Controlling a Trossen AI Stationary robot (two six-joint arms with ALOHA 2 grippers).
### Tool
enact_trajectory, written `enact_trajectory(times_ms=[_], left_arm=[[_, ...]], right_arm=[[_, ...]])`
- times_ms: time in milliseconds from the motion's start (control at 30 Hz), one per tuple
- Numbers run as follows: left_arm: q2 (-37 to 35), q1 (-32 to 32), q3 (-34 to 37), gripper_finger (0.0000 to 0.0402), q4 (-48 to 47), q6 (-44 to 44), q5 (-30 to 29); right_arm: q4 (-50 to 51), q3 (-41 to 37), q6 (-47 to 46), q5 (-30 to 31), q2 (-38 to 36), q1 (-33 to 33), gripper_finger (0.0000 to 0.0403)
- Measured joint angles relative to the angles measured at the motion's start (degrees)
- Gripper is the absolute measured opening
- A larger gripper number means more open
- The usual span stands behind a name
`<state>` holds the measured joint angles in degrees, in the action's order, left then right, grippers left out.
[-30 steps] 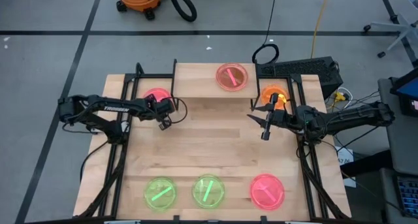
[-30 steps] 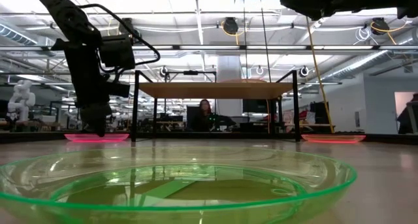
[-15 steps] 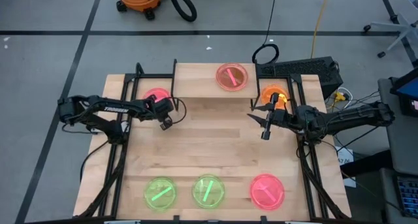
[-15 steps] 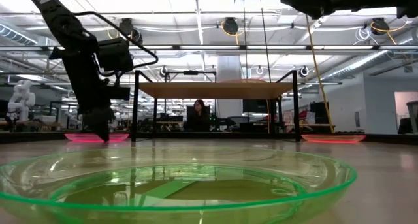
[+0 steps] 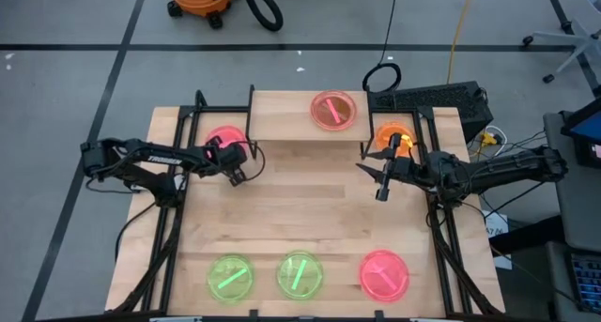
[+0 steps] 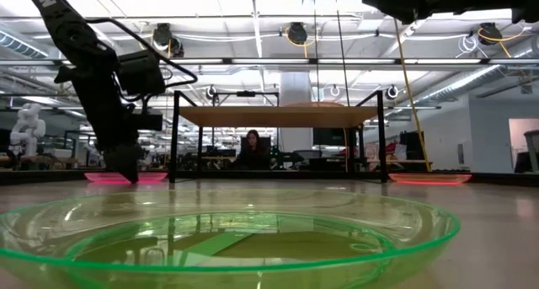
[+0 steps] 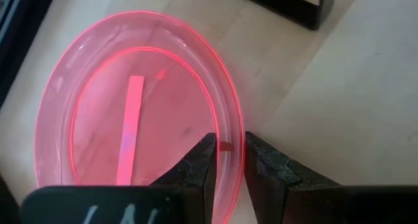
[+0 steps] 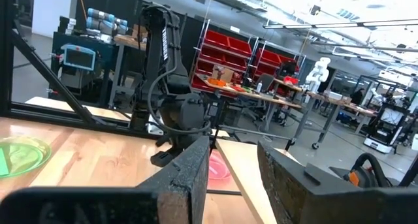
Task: Place and stack plates onto a shelf
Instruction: Stack the pink plate on top of the pink plate on the shelf
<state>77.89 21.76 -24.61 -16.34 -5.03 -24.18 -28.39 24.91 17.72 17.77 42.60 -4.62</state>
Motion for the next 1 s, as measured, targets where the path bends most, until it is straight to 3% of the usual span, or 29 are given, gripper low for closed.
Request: enact_trajectory(times_ms=[233, 433, 600, 833, 1000], left_arm=[[0.2, -0.5, -0.1, 0.0009, -1.1, -3.2, -3.8], [-1.6, -3.0, -0.2, 0.0004, -3.8, -8.2, -1.0], [-7.1, -10.5, -5.2, 0.0003, -16.4, -15.8, 1.7], [-14.8, -21.1, -19.5, 0.0002, -34.5, -24.8, -10.9], [-16.2, -25.6, -30.5, 0.0001, -47.4, -30.0, -21.0]], right_arm=[[-1.0, 0.0, -0.1, 0.0, -0.4, 0.0, 0.0116], [-0.5, 0.0, -0.5, 0.0, -1.1, 0.0, 0.0116], [-0.3, 0.0, -2.2, 0.1, -1.5, 0.0, 0.0116], [-0.4, 0.0, -3.6, 0.1, -1.9, 0.0, 0.0116], [-0.3, 0.0, -4.8, 0.0, -2.0, 0.0, 0.0116]])
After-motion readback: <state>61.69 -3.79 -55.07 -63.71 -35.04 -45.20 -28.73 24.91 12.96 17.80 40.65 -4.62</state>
